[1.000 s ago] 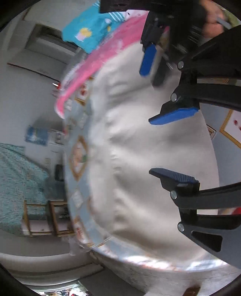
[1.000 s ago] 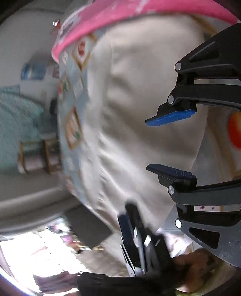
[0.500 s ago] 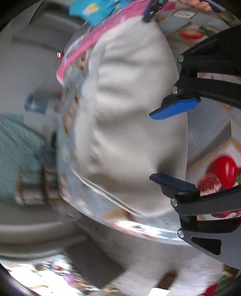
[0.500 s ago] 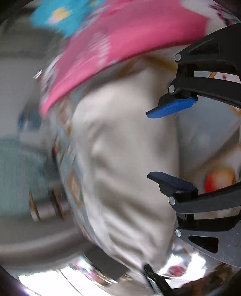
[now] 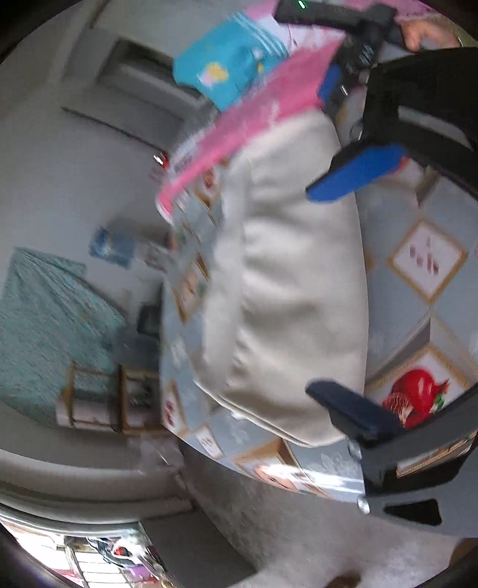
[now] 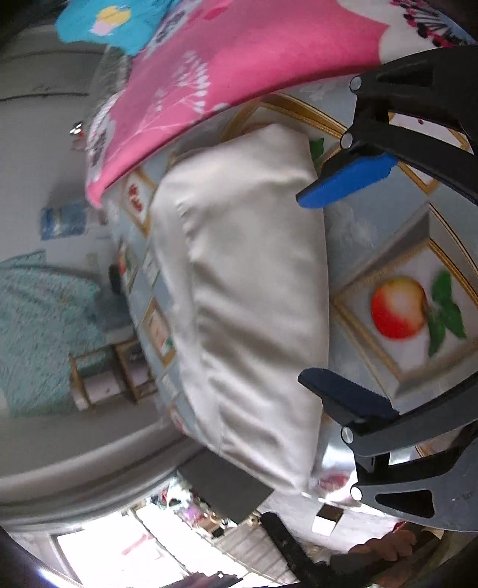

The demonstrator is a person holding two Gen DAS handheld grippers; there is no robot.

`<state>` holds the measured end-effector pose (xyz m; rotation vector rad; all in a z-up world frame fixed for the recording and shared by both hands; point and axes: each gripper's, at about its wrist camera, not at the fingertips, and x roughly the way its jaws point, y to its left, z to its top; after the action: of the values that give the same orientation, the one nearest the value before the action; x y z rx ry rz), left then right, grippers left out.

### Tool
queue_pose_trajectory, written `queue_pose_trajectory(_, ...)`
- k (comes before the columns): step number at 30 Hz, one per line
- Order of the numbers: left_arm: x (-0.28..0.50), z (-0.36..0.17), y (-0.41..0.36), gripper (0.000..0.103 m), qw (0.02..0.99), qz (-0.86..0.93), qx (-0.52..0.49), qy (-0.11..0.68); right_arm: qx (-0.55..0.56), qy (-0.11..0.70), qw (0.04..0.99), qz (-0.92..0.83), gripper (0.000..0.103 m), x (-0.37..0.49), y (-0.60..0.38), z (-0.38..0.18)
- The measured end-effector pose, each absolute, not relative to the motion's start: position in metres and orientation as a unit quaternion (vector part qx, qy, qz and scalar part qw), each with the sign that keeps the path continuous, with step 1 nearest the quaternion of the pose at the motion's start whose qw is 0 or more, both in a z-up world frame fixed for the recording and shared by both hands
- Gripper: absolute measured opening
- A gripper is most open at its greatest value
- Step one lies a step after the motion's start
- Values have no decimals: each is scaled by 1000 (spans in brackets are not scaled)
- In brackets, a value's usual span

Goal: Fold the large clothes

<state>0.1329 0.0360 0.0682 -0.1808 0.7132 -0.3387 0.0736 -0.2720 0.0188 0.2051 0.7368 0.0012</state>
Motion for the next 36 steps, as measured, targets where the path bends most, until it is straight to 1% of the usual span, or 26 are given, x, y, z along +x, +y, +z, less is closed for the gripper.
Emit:
queue_pose_trajectory(6, 110, 103, 23, 98, 933, -160, -77, 313, 70, 310, 948, -4, 96, 52, -257, 52)
queue_pose_trajectory(11, 98, 111, 14, 98, 947, -95, -51, 303, 54, 277, 959, -19, 96, 36, -252, 72)
queue_pose_trajectory(14, 101, 107, 9, 98, 947, -47, -29, 317, 49, 274, 960, -27, 96, 31, -251, 74)
queue_pose_trajectory(19, 111, 94, 3, 98, 936, -35, -3, 349, 44, 289, 956, -38, 96, 29, -250, 64)
queue_pose_trajectory(24, 115, 78, -1, 98, 929, -32, -23, 367, 45, 325, 943, -49, 96, 36, -252, 50)
queue_pose_trajectory(29, 125, 62, -18, 98, 916, -7, 25, 401, 56, 349, 934, -46, 96, 45, -255, 40)
queue_pose_trajectory(36, 131, 46, -26, 98, 901, -6, 32, 433, 61, 378, 923, -41, 96, 56, -253, 26)
